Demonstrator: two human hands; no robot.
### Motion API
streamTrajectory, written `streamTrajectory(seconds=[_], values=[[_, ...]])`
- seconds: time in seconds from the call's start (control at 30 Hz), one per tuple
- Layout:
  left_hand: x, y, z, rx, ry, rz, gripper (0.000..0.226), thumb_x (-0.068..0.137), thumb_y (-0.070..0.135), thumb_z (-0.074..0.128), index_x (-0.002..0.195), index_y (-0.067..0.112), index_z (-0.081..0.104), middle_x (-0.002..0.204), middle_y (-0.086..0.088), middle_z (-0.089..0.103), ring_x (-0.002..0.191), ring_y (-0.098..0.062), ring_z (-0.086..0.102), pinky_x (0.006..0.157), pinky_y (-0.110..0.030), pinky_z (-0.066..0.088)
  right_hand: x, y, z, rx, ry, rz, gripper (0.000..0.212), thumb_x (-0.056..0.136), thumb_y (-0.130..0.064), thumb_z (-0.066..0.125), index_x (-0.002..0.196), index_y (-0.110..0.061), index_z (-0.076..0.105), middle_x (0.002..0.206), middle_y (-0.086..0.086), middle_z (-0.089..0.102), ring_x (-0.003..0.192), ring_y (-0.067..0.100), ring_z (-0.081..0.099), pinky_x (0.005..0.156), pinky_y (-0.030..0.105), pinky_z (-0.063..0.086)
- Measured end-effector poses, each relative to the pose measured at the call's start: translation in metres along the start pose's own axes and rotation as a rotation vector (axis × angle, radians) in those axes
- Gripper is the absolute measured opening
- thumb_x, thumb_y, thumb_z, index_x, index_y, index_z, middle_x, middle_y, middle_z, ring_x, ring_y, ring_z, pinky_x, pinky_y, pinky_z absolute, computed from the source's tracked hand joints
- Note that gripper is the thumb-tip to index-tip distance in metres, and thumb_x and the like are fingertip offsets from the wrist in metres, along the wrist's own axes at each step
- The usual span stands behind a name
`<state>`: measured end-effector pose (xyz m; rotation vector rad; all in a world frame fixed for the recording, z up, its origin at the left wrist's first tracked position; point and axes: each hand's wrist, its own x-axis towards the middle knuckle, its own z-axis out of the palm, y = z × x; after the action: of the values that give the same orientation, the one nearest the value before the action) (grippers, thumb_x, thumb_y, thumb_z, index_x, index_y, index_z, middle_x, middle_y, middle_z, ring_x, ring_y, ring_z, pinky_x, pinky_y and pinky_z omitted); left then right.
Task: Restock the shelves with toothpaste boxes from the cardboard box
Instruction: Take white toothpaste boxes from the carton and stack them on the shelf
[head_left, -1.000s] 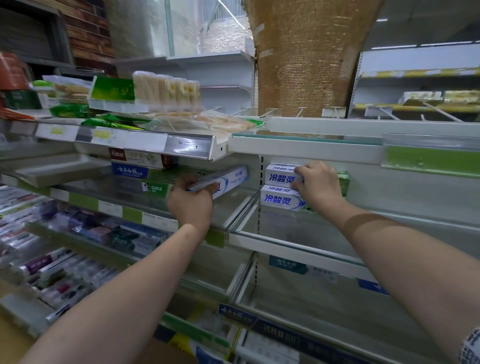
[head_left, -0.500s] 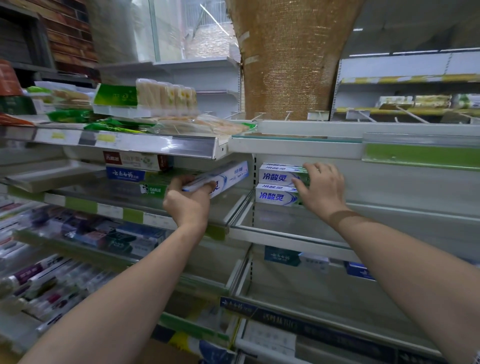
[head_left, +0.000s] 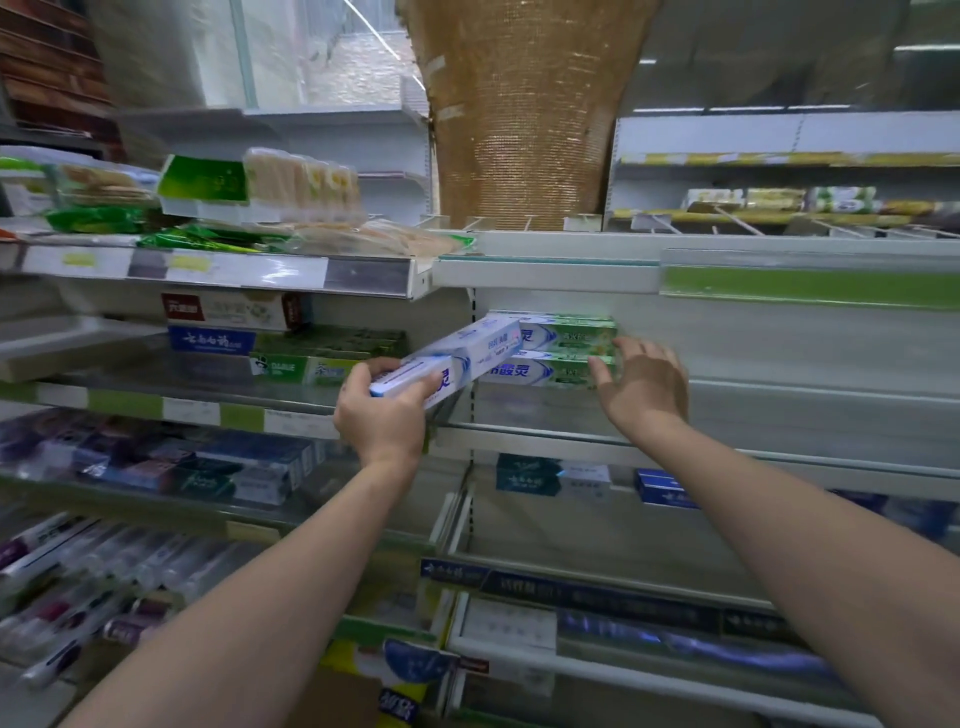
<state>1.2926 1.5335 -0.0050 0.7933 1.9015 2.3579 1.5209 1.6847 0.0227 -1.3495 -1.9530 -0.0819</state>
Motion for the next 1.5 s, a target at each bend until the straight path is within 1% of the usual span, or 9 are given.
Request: streamTrajectory(seconds=[0.23, 0.5, 0.77, 0.9, 1.03, 1.17, 1.3, 1.43, 1.5], values=[[-0.049, 0.023, 0.047, -0.050, -0.090, 0.045, 0.037, 0.062, 0.028, 0.094, 0.088, 0.029, 0.067, 0.099, 0.003, 0.068, 0.093, -0.018, 0.066, 0.076, -0.041, 0.060, -0.008, 0.052, -0.044, -0.029, 0.016, 0.070, 0.050, 0.098, -0.050, 0.045, 0.136, -0.019, 0.054, 0.130, 0.013, 0.060, 0.123, 0.033, 0.048, 0.104, 0.040, 0.038], [-0.133, 0.040, 0.134, -0.079, -0.197, 0.092, 0.038, 0.058, 0.033, 0.094, 0.084, 0.034, 0.068, 0.095, 0.006, 0.071, 0.091, -0.018, 0.067, 0.082, -0.044, 0.058, -0.009, 0.163, -0.097, 0.014, 0.082, 0.134, 0.048, 0.097, -0.048, 0.048, 0.128, -0.013, 0.060, 0.118, 0.017, 0.066, 0.114, 0.038, 0.055, 0.093, 0.042, 0.046], [-0.208, 0.063, 0.215, -0.054, -0.283, 0.122, 0.039, 0.056, 0.020, 0.094, 0.087, 0.028, 0.071, 0.089, 0.003, 0.073, 0.082, -0.016, 0.068, 0.075, -0.030, 0.056, 0.008, 0.264, -0.129, 0.055, 0.050, 0.217, 0.046, 0.098, -0.049, 0.048, 0.128, -0.017, 0.060, 0.117, 0.015, 0.067, 0.118, 0.035, 0.052, 0.093, 0.039, 0.045], [-0.229, 0.074, 0.244, -0.068, -0.337, 0.031, 0.037, 0.059, 0.011, 0.094, 0.088, 0.019, 0.072, 0.083, 0.006, 0.070, 0.073, -0.006, 0.065, 0.062, -0.011, 0.048, 0.022, 0.295, -0.130, 0.148, 0.017, 0.257, 0.044, 0.098, -0.049, 0.047, 0.129, -0.019, 0.058, 0.122, 0.010, 0.064, 0.122, 0.030, 0.048, 0.096, 0.038, 0.044], [-0.228, 0.072, 0.270, -0.017, -0.418, -0.060, 0.040, 0.054, 0.014, 0.095, 0.082, 0.024, 0.069, 0.085, 0.004, 0.072, 0.075, -0.015, 0.068, 0.069, -0.025, 0.055, 0.028, 0.309, -0.123, 0.205, 0.027, 0.233, 0.043, 0.098, -0.048, 0.048, 0.127, -0.018, 0.059, 0.119, 0.008, 0.064, 0.120, 0.029, 0.049, 0.095, 0.038, 0.043], [-0.210, 0.067, 0.292, -0.002, -0.505, -0.133, 0.036, 0.056, 0.015, 0.096, 0.081, 0.017, 0.070, 0.084, -0.005, 0.072, 0.074, -0.021, 0.067, 0.069, -0.033, 0.059, 0.038, 0.318, -0.113, 0.188, 0.118, 0.161, 0.042, 0.098, -0.045, 0.051, 0.119, -0.012, 0.064, 0.111, 0.010, 0.068, 0.108, 0.032, 0.057, 0.089, 0.038, 0.044], [-0.177, 0.059, 0.316, -0.053, -0.602, -0.289, 0.040, 0.069, 0.016, 0.092, 0.094, 0.010, 0.061, 0.100, -0.017, 0.069, 0.080, -0.030, 0.071, 0.066, -0.046, 0.064, 0.058, 0.322, -0.104, 0.138, 0.140, 0.166, 0.041, 0.097, -0.044, 0.052, 0.115, -0.011, 0.068, 0.110, 0.011, 0.071, 0.104, 0.035, 0.061, 0.086, 0.038, 0.045], [-0.143, 0.048, 0.339, 0.105, -0.541, -0.196, 0.065, 0.063, 0.038, 0.094, 0.110, 0.009, 0.061, 0.122, -0.015, 0.056, 0.090, -0.029, 0.071, 0.051, -0.042, 0.061, 0.076, 0.323, -0.099, 0.092, 0.131, 0.175, 0.041, 0.097, -0.045, 0.050, 0.114, -0.012, 0.069, 0.113, 0.010, 0.070, 0.106, 0.034, 0.060, 0.089, 0.037, 0.044], [-0.136, 0.041, 0.348, 0.194, -0.539, -0.080, 0.068, 0.064, 0.047, 0.091, 0.113, 0.010, 0.063, 0.126, -0.010, 0.046, 0.098, -0.028, 0.066, 0.056, -0.042, 0.063, 0.082, 0.322, -0.094, 0.092, 0.139, 0.164, 0.040, 0.098, -0.043, 0.051, 0.113, -0.011, 0.069, 0.113, 0.011, 0.070, 0.105, 0.034, 0.061, 0.089, 0.036, 0.044]])
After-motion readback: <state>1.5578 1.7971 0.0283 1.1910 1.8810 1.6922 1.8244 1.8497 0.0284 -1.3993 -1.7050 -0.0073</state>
